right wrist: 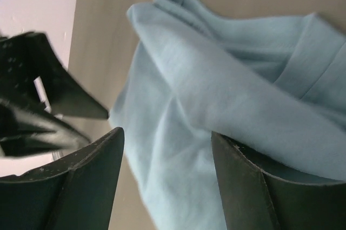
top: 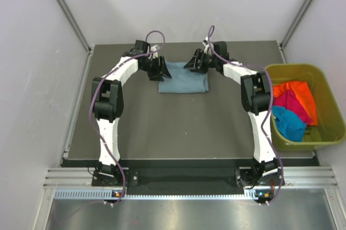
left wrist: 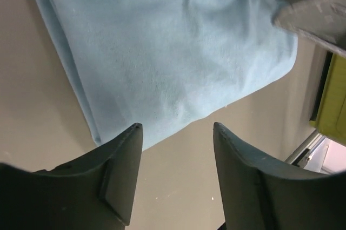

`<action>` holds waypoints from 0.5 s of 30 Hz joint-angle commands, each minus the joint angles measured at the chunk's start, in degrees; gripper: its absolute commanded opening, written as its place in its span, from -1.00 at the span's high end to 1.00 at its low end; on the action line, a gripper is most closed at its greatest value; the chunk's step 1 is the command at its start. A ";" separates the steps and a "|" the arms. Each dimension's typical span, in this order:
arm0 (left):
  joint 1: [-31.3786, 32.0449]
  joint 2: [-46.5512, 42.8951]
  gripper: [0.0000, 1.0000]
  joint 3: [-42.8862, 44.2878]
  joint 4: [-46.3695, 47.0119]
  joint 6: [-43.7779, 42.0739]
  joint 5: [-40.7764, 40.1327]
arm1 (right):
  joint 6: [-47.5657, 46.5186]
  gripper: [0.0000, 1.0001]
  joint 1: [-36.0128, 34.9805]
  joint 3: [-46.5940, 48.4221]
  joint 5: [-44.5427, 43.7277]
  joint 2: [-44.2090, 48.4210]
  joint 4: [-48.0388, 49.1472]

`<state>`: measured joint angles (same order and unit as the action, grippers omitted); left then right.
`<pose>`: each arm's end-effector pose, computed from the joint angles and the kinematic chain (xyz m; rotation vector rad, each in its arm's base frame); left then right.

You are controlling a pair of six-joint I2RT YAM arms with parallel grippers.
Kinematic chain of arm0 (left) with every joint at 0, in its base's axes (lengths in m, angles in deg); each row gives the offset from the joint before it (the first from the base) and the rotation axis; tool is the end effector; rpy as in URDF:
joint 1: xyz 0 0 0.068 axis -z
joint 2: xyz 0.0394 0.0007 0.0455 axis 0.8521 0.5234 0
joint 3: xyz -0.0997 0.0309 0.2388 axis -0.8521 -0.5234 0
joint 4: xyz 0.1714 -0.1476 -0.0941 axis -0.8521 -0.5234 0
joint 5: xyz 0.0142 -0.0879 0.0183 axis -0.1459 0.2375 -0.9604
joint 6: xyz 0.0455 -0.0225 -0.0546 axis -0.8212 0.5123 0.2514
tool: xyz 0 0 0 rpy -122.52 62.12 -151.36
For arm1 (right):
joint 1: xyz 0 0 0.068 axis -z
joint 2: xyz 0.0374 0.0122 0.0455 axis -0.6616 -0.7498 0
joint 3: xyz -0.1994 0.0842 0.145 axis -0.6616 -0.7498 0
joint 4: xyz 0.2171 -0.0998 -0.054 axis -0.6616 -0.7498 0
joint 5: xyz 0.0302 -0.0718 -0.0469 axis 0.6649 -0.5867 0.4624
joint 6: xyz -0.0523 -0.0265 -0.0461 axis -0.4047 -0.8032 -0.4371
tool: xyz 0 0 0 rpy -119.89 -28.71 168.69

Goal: Fold and stack the t-shirts
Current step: Fold the tshirt

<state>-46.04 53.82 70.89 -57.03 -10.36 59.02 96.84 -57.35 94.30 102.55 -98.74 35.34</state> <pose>0.4520 -0.1347 0.1864 0.0458 2.5873 -0.9663 0.4896 0.1834 0.1597 -0.1283 2.2277 1.2734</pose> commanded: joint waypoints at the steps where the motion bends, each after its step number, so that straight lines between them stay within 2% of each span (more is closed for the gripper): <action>1: -1.07 -5.21 -0.20 -0.44 0.93 -0.95 1.17 | 0.83 -0.31 0.98 6.89 -0.51 -2.78 3.53; 6: -1.68 -6.00 -0.33 -0.54 -1.09 -3.15 -1.19 | 0.83 -0.31 1.95 10.06 -1.39 -5.68 3.97; 8: -3.16 -5.22 -0.53 0.08 -1.88 -5.34 -0.42 | 0.74 -0.31 2.21 9.54 -1.31 -5.86 3.80; 11: -5.01 -2.68 -0.71 0.43 -2.06 -6.14 3.88 | 1.00 -0.31 2.39 8.31 -0.95 -6.21 3.88; 15: -5.81 1.28 -0.72 2.27 -2.24 -6.49 4.60 | 1.26 -0.31 2.30 7.17 -0.86 -6.30 4.41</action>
<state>-51.06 52.68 70.91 -58.76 -14.91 61.07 98.02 -55.23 100.94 102.14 -104.35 36.55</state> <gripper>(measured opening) 0.861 0.654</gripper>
